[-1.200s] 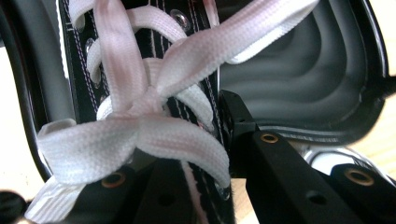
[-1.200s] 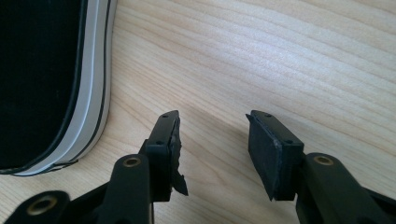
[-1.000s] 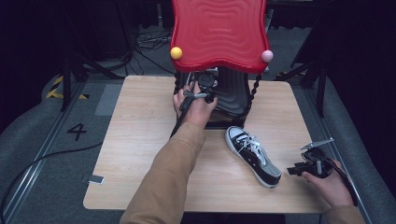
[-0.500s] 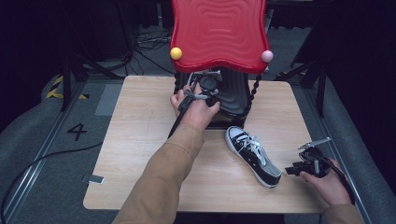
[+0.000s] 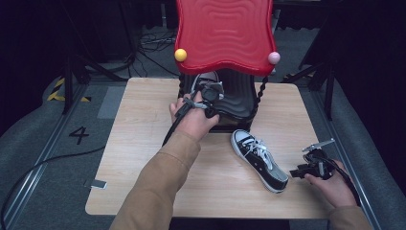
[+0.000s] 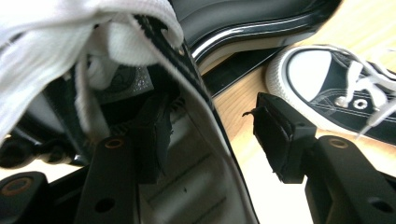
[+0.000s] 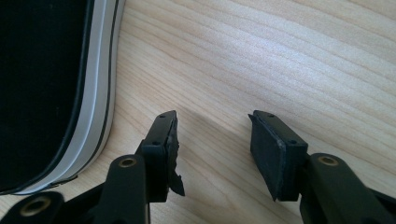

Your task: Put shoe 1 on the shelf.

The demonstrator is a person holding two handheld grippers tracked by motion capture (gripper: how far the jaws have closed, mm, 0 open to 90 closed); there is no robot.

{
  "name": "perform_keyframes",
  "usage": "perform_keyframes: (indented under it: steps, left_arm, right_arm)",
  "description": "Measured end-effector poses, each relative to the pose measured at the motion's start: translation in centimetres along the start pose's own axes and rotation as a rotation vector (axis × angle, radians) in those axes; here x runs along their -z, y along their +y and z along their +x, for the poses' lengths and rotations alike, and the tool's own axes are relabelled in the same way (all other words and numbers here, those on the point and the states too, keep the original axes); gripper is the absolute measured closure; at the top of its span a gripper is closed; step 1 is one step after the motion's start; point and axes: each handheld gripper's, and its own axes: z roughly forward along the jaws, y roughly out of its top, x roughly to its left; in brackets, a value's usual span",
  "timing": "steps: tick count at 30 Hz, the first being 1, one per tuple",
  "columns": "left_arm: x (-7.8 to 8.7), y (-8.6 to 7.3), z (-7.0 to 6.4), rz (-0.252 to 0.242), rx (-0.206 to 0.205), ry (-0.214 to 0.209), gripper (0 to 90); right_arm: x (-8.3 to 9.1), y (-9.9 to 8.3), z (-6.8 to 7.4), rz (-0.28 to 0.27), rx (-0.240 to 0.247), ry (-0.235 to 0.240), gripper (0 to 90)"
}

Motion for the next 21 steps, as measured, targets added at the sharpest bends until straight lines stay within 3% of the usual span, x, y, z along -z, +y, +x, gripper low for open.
perform_keyframes:
  steps: [3,7,10,11,15,17,21]
  left_arm:
    - [1.4,-0.6,-0.1,-0.025,-0.01,-0.043,47.0]
    - [4.0,-2.0,-0.1,-0.085,-0.061,-0.103,49.5]
    - [5.3,-3.3,0.0,-0.077,-0.096,-0.127,53.4]
    - [5.6,-3.8,-0.2,-0.07,-0.103,-0.139,56.3]
    - [6.3,-5.5,-0.7,-0.006,-0.197,-0.185,65.7]
    - [5.9,-6.3,-0.8,0.043,-0.259,-0.212,71.1]
    - [4.6,-7.8,-0.4,0.115,-0.312,-0.263,81.0]
  right_arm:
    - [0.0,0.0,0.0,0.0,-0.003,-0.002,52.2]
    - [0.1,0.1,0.0,-0.003,-0.004,-0.005,52.2]
    - [0.1,0.1,0.1,-0.008,-0.001,-0.014,52.3]
    - [0.1,0.1,0.1,-0.009,-0.001,-0.014,52.4]
    - [0.1,0.1,0.2,-0.009,0.0,-0.017,52.7]
    - [0.1,0.0,0.2,-0.006,0.0,-0.019,53.0]
    - [0.0,0.0,0.1,-0.004,-0.001,-0.017,53.1]
